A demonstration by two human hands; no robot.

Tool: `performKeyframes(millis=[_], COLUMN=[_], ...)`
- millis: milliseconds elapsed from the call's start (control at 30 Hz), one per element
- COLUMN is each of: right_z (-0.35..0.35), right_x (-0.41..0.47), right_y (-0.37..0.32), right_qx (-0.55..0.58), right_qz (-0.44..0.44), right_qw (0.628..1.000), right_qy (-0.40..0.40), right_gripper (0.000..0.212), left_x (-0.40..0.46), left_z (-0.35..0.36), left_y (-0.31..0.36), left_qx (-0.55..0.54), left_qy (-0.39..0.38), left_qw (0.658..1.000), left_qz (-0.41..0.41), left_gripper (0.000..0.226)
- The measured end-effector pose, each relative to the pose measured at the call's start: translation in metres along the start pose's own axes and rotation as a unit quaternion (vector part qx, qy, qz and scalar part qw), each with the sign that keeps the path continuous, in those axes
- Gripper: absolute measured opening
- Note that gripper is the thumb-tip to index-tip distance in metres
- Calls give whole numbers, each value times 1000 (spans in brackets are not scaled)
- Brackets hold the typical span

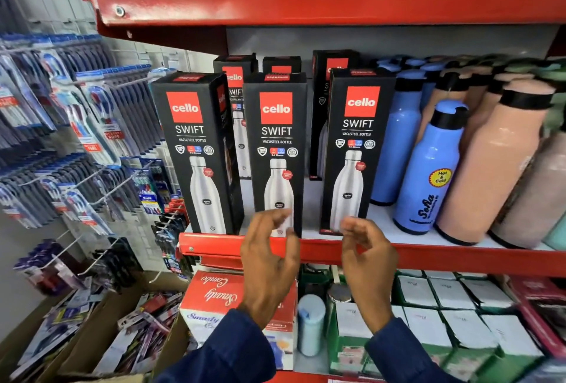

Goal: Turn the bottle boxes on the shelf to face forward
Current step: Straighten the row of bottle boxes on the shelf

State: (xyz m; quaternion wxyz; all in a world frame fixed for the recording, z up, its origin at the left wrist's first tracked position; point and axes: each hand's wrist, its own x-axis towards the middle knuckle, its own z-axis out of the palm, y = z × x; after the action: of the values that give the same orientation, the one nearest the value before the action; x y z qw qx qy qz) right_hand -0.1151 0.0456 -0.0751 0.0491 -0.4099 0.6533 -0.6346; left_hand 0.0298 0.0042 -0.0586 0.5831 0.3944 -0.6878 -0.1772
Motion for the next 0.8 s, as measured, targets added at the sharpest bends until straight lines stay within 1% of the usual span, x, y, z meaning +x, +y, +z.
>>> performKeyframes(millis=[100, 167, 300, 400, 500, 667, 800], right_z=[-8, -11, -13, -15, -17, -24, -28], right_x=[12, 22, 38, 46, 51, 49, 45], right_y=[11, 19, 28, 30, 30, 34, 34], right_qx=[3, -11, -55, -73, -82, -87, -85], right_qz=[13, 21, 59, 63, 56, 30, 30], right_qw=[999, 999, 996, 991, 988, 985, 983], right_qy=[38, 34, -47, -88, -116, -147, -157], right_gripper=[30, 35, 51, 58, 52, 60, 61], left_x=[-5, -6, -5, -4, -1, -4, -9], left_z=[22, 38, 62, 76, 84, 79, 74], left_y=[10, 16, 25, 23, 20, 16, 20], left_qx=[-15, -12, -7, 15, 26, 16, 18], left_qy=[-65, -100, -149, -176, -176, -162, -158], left_qw=[998, 995, 989, 982, 980, 984, 985], left_qz=[16, 11, -16, -63, -92, -71, -65], left_gripper=[32, 39, 59, 70, 74, 62, 61])
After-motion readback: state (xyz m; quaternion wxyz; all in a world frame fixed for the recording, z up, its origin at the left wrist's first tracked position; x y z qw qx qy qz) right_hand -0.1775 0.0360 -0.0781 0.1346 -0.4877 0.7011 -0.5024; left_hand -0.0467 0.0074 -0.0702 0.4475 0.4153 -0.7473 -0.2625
